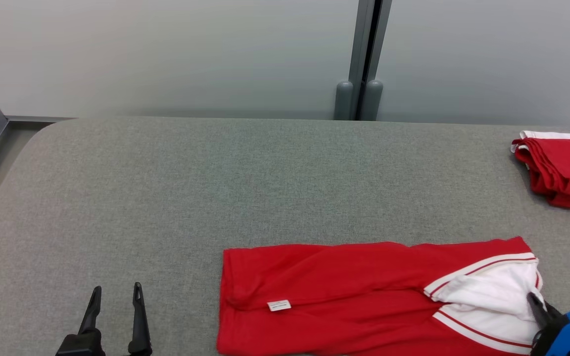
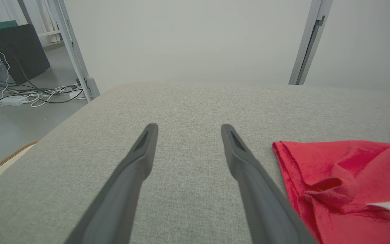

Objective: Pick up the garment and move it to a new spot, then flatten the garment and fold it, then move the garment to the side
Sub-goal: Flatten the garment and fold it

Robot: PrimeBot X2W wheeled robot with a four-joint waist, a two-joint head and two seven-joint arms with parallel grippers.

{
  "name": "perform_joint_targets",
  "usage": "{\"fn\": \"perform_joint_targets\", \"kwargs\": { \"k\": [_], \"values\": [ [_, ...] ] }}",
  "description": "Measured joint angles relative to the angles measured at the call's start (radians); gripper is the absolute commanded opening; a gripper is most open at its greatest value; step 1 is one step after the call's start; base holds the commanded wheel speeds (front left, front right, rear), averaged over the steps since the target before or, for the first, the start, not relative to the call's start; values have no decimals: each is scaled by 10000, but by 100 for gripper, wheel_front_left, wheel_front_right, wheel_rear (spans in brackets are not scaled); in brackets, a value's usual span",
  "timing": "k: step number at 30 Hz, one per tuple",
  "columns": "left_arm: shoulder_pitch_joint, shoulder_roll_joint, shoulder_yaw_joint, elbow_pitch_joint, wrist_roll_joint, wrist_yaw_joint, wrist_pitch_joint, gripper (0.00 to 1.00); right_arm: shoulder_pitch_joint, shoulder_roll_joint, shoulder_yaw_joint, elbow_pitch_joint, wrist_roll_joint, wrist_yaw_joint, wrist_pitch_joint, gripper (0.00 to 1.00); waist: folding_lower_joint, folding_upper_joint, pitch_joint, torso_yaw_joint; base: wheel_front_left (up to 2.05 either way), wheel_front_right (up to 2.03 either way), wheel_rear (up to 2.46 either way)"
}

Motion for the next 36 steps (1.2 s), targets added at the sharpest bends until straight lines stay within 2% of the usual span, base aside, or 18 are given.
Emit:
{"fn": "perform_joint_targets", "kwargs": {
  "k": [4, 10, 19, 26, 30, 36],
  "values": [
    [95, -4, 38, 102, 56, 13, 0, 100, -6, -474, -462, 180, -8, -2, -107, 0, -1, 0, -155, -151, 0, 0, 0],
    [155, -4, 86, 148, 84, -2, 0, 100, -12, -546, -437, -389, 21, -4, -48, 0, 0, -1, -246, -418, 0, 0, 0],
    [152, -8, 109, 184, 102, -35, 0, 100, 491, 284, 293, -3126, 1043, -8, 1126, 0, 0, 0, -317, -541, 0, 0, 0],
    [147, -8, 52, 211, 52, -31, 0, 100, 827, 897, 997, -5258, 1112, -8, 2171, 0, 0, 0, -382, -417, 0, 0, 0],
    [137, -10, -50, 228, 21, 17, 0, 100, 846, 1409, 1662, -6019, 953, -8, 2637, 0, 0, 0, -420, -236, 0, 0, 0],
    [101, -10, -236, 234, -40, 79, 0, 100, 821, 2038, 2650, -6422, 834, -8, 2968, 0, 0, -1, -354, 68, 0, 0, 0]
  ]
}}
